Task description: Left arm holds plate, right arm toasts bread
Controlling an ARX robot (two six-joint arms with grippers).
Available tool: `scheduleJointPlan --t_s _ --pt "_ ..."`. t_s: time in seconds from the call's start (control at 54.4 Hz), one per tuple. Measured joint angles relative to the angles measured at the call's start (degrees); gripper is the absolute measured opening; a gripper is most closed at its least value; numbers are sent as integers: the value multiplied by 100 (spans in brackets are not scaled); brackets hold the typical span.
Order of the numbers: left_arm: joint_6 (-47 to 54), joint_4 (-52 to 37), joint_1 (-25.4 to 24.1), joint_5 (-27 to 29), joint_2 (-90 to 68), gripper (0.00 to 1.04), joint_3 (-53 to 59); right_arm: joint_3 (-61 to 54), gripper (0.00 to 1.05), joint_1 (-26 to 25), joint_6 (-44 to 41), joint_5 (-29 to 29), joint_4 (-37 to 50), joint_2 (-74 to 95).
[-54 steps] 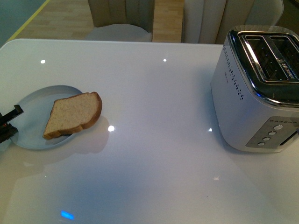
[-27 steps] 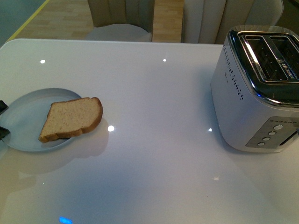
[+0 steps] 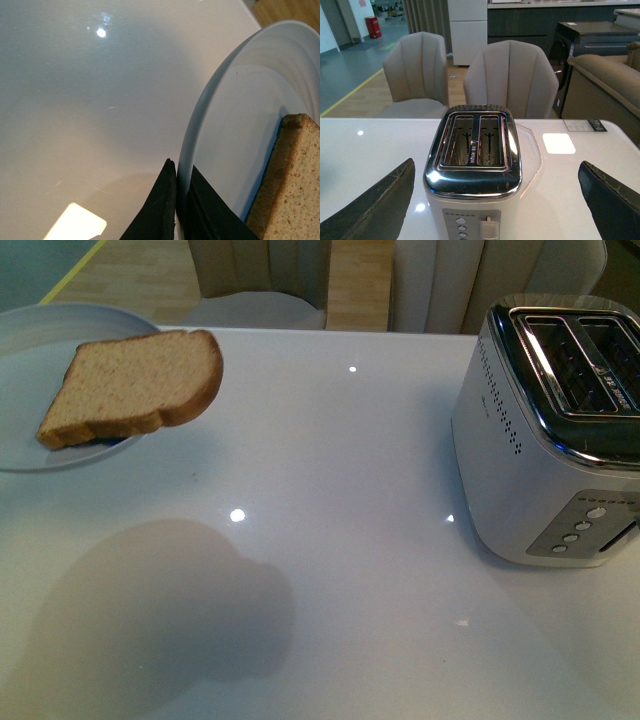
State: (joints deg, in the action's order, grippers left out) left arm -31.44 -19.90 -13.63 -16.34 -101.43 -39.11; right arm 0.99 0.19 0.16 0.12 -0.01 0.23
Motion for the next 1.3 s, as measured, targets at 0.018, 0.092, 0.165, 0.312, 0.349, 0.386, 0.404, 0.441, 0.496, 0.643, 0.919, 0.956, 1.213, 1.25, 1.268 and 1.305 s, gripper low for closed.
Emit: scheduleJointPlan --t_s 0.018,0.092,0.165,0.312,0.349,0.386,0.404,0.441,0.496,0.643,0.919,0.956,1.213,1.25,1.268,1.305 --pt "-39 105 68 11 142 3 0 2 96 0 0 0 0 0" --pt "-151 407 385 70 564 3 -4 0 96 0 0 0 0 0" --pt "-247 610 645 144 815 3 -31 0 96 0 0 0 0 0" --pt "-444 964 1237 319 1204 3 -223 0 96 0 0 0 0 0" --pt "-485 1034 1357 354 1261 3 -280 0 96 0 0 0 0 0" --pt "-544 1123 1508 411 1325 3 -354 0 96 0 0 0 0 0" --pt "-570 1147 1545 437 1338 3 -374 2 96 0 0 0 0 0" --pt "-625 1209 1652 472 1377 3 -426 0 96 0 0 0 0 0" --pt "-758 1322 1915 592 1445 3 -549 0 96 0 0 2 0 0" --pt "-1176 1637 2546 857 1523 3 -798 0 96 0 0 0 0 0" --pt "-1543 1794 3206 1113 1563 3 -977 0 96 0 0 0 0 0" --pt "-1565 1805 3235 1134 1563 3 -981 0 96 0 0 0 0 0" --pt "-1639 1843 3294 1180 1578 3 -997 339 96 -85 485 -527 -911 433" --pt "-1639 1843 3294 1180 1578 3 -1003 584 96 -96 813 -719 -1462 835" --pt "-1641 1843 3296 1174 1580 3 -1008 719 96 -90 1019 -787 -1757 1093" --pt "-1644 1843 3305 1161 1585 3 -1021 841 96 -61 1300 -846 -2048 1416"
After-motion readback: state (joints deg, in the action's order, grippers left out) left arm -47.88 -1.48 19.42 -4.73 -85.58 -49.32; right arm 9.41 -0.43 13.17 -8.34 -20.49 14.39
